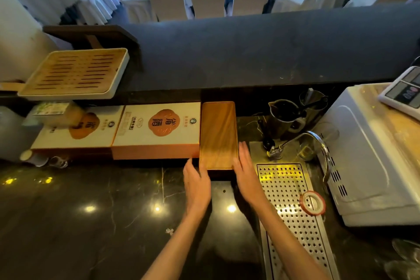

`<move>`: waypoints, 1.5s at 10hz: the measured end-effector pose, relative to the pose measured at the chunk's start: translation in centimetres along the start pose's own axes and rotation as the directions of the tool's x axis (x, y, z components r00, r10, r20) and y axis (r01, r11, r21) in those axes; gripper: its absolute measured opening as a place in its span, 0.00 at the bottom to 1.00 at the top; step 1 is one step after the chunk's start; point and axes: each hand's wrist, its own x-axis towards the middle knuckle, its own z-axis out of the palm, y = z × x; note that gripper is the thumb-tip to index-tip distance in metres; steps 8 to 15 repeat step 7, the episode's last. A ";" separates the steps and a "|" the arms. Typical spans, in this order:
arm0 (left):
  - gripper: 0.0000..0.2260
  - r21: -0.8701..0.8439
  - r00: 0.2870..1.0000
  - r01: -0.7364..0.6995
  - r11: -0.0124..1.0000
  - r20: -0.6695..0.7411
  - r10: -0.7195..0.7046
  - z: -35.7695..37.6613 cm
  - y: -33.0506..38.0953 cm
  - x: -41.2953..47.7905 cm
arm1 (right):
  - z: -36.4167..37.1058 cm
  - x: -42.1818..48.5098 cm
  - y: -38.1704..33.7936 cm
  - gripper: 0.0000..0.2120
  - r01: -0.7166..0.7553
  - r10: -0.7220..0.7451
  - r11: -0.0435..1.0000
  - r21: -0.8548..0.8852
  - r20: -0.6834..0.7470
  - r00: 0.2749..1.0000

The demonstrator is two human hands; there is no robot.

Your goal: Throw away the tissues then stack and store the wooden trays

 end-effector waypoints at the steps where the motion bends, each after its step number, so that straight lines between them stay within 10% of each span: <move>1: 0.28 0.496 0.914 -0.397 0.772 0.139 0.381 -0.1 -1.2 -1.4 | 0.4 -2.5 1.3 0.31 0.233 -0.229 0.790 -0.567 0.080 0.970; 2: 0.33 0.710 0.879 -0.463 0.530 0.294 0.374 0.3 -2.6 -1.6 | 0.8 -2.9 1.4 0.33 0.234 -0.205 0.691 -0.684 0.125 0.971; 5: 0.45 0.805 0.874 -0.485 0.341 0.439 0.207 -1.8 0.2 -0.5 | -2.3 -0.9 -2.8 0.27 0.182 -0.004 0.666 -0.723 0.241 0.970; 6: 0.30 0.760 0.843 -0.535 0.369 0.508 0.177 -5.0 4.3 -1.7 | -4.0 -0.7 -6.8 0.21 0.110 0.110 0.795 -0.596 0.320 0.941; 7: 0.13 0.719 0.850 -0.515 0.467 0.358 0.387 -8.4 4.2 -4.7 | -4.2 -4.8 -6.4 0.18 0.198 -0.135 0.844 -0.499 0.161 0.978; 15: 0.13 0.719 0.850 -0.515 0.467 0.358 0.387 -8.4 4.2 -4.7 | -4.2 -4.8 -6.4 0.18 0.198 -0.135 0.844 -0.499 0.161 0.978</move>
